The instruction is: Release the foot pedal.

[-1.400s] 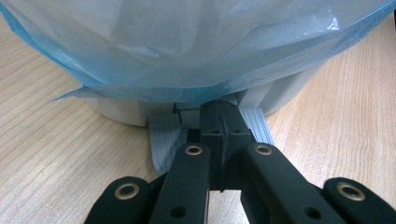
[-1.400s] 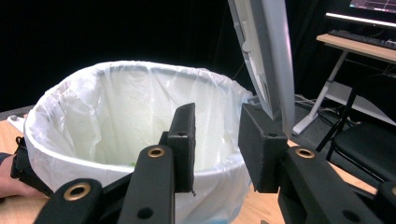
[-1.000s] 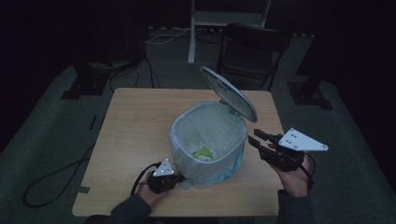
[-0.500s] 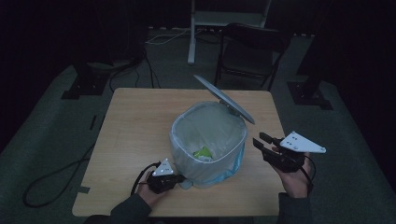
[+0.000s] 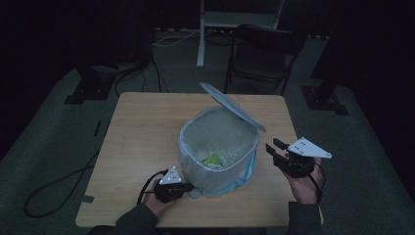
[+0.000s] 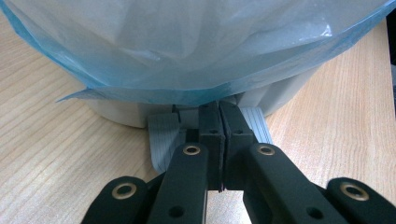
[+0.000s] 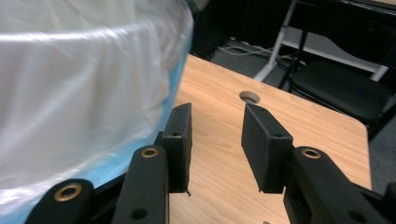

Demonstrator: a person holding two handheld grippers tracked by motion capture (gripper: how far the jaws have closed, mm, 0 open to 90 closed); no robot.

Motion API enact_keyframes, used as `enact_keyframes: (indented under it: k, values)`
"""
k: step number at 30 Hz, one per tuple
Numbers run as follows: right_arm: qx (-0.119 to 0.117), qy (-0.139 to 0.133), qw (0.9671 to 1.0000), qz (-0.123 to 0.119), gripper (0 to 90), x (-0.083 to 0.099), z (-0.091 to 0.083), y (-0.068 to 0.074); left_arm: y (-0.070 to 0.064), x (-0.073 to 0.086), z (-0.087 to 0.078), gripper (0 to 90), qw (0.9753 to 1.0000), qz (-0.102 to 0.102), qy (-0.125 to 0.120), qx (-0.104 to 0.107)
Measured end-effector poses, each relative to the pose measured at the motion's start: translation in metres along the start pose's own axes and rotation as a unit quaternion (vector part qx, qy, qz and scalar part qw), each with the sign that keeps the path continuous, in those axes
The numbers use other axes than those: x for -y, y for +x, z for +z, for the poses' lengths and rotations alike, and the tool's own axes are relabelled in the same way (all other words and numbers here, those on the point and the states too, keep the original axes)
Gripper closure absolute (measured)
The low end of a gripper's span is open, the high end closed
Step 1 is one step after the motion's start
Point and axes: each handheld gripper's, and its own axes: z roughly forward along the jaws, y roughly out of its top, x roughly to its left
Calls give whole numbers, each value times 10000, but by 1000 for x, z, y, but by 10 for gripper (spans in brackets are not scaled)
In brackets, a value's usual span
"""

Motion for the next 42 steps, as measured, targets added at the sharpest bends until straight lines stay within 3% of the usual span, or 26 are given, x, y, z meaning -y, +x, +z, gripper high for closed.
enact_keyframes:
  k: [11, 15, 21, 25, 36, 42]
  values:
    - [77, 207, 9998, 36, 616, 7, 18, -2, 0, 0, -2, 867, 10000, 37, -65, 24]
    - [81, 210, 9997, 60, 616, 7, 20, -3, 3, 0, -4, 856, 10000, -46, -69, -47]
    - [102, 273, 9995, 70, 616, 9, 25, -4, 2, -1, -7, 835, 9999, 44, -102, -120]
    - [140, 329, 9993, 85, 617, 12, 27, -5, 7, -1, -15, 832, 9993, -33, -329, -170]
    - [194, 438, 9988, 135, 617, 19, 36, -8, 14, 0, -21, 790, 9987, -123, -242, -439]
    - [232, 550, 9980, 231, 604, 30, 47, -11, 16, 0, -21, 764, 9986, -159, -250, -430]
